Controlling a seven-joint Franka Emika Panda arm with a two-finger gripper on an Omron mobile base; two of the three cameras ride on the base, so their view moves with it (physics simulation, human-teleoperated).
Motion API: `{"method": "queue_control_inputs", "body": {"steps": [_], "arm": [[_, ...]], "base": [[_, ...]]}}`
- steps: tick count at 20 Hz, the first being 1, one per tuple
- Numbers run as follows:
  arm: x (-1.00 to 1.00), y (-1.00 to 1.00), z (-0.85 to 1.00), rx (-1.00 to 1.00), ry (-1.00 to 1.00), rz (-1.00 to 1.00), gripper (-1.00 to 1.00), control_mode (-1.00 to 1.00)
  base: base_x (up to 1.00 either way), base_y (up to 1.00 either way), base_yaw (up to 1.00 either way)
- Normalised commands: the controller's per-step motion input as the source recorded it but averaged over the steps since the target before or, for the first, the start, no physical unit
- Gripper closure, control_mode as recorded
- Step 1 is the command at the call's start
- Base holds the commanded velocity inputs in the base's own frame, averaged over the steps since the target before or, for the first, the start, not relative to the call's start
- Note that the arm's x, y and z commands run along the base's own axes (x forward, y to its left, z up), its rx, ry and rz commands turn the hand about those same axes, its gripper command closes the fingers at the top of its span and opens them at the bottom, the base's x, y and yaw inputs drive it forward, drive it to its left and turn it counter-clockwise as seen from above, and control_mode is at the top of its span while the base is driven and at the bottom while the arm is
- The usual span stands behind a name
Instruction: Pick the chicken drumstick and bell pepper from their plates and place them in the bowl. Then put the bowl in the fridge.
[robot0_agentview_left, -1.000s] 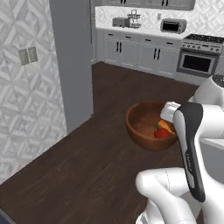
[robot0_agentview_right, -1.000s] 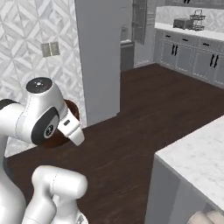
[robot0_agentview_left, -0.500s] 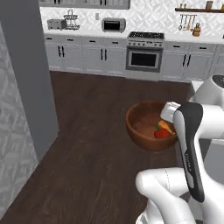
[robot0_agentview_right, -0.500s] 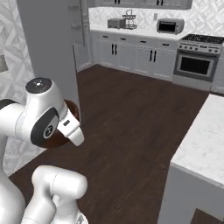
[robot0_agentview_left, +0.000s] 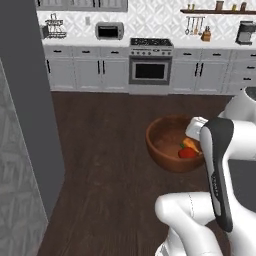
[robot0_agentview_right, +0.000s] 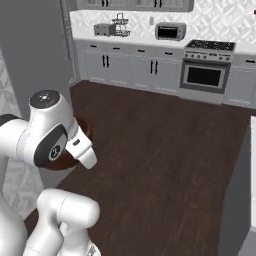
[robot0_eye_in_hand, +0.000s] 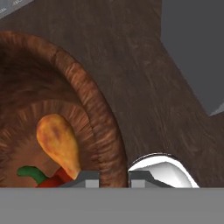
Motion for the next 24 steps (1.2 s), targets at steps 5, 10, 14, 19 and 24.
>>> {"method": "queue_control_inputs", "body": {"steps": [5, 10, 14, 19, 24], "arm": [[0.00, 0.00, 0.00, 0.00, 0.00, 0.00, 1.00, 1.00], [0.00, 0.00, 0.00, 0.00, 0.00, 0.00, 1.00, 1.00], [0.00, 0.00, 0.00, 0.00, 0.00, 0.00, 1.00, 1.00], [0.00, 0.00, 0.00, 0.00, 0.00, 0.00, 1.00, 1.00], [0.00, 0.00, 0.00, 0.00, 0.00, 0.00, 1.00, 1.00]], "base": [[1.00, 0.38, -0.01], [1.00, -0.11, 0.00], [1.00, -0.06, -0.01], [1.00, 0.03, 0.03], [1.00, 0.02, 0.34]]}}
